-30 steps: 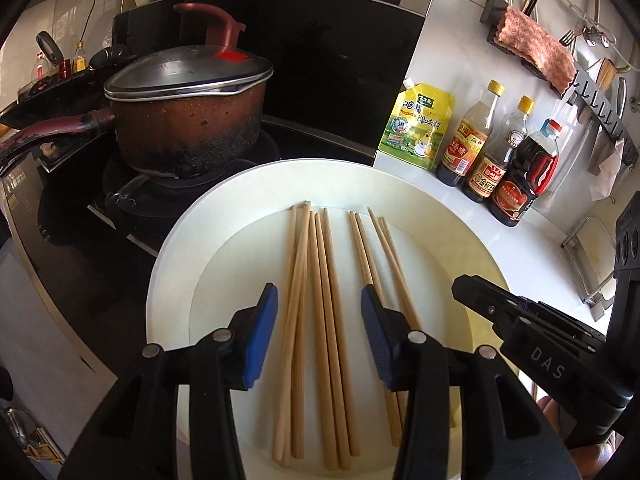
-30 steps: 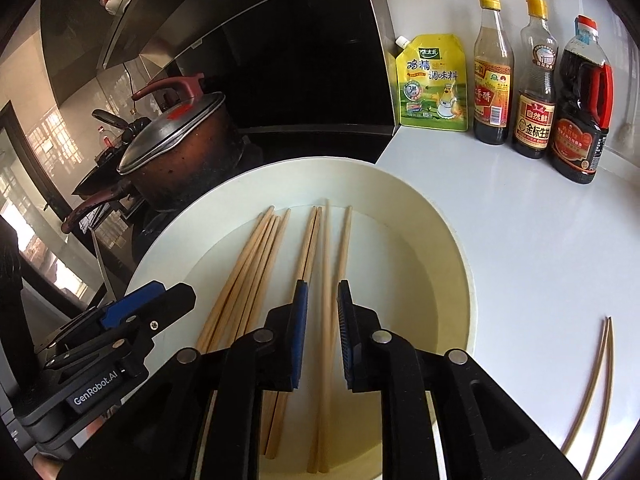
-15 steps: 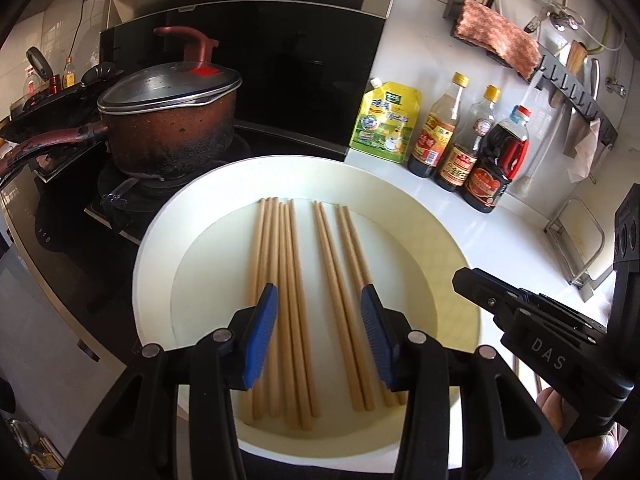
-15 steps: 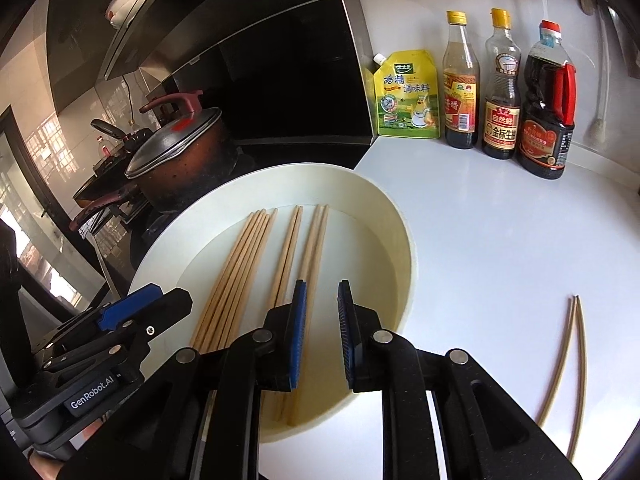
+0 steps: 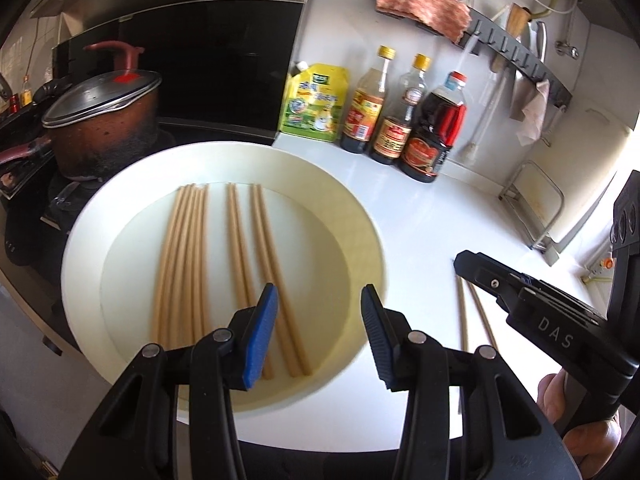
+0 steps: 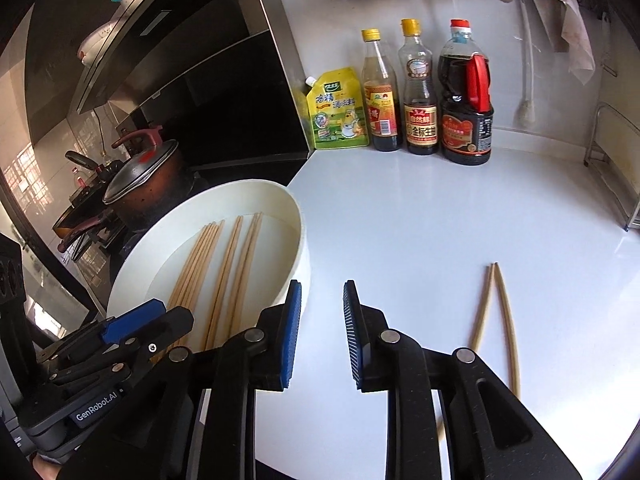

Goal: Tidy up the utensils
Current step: 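Move both open tools back to the last two chopsticks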

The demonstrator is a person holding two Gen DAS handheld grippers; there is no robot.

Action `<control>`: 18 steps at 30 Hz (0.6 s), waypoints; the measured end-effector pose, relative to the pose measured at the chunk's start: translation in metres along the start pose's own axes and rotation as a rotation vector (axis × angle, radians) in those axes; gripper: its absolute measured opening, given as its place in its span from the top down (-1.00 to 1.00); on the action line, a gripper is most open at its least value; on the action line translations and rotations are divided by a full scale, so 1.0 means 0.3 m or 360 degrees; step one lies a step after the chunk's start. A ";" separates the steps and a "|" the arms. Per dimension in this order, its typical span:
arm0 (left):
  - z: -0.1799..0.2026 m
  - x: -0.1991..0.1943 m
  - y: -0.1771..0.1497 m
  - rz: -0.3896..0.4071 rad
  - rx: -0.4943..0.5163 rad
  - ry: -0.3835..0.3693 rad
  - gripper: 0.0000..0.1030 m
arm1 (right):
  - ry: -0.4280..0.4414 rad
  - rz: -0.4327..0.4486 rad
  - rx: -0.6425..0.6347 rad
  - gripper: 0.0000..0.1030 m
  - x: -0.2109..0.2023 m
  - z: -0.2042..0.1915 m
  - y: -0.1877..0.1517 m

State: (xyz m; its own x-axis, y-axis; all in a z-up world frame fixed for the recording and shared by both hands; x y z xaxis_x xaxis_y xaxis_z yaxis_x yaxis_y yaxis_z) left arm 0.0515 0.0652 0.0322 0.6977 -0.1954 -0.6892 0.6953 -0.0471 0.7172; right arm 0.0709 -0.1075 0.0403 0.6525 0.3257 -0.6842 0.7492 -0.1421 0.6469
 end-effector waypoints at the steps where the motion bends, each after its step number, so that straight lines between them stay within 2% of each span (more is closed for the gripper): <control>1: 0.016 0.000 0.000 -0.0002 0.0012 -0.0008 0.17 | -0.0004 0.0010 0.0010 0.59 -0.011 0.013 -0.001; 18: 0.284 0.037 -0.008 -0.0039 0.0143 -0.0178 0.11 | -0.0148 0.0037 0.0177 0.53 -0.123 0.353 -0.052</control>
State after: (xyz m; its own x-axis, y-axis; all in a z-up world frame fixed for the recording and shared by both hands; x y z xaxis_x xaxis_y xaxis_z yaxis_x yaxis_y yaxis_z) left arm 0.0428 -0.0204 0.0316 0.6537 -0.3011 -0.6943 0.6900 -0.1396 0.7102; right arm 0.0472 -0.2164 0.0197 0.6738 0.2339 -0.7009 0.7383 -0.2527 0.6254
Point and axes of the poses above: each gripper's, at about its wrist camera, not at the fingertips, and x roughly the way its jaws point, z to its right, y to its top, the point moved 2 cm from there along x, roughly the way its jaws point, and after that the axes turned 11 degrees about x, right-handed, at the moved point
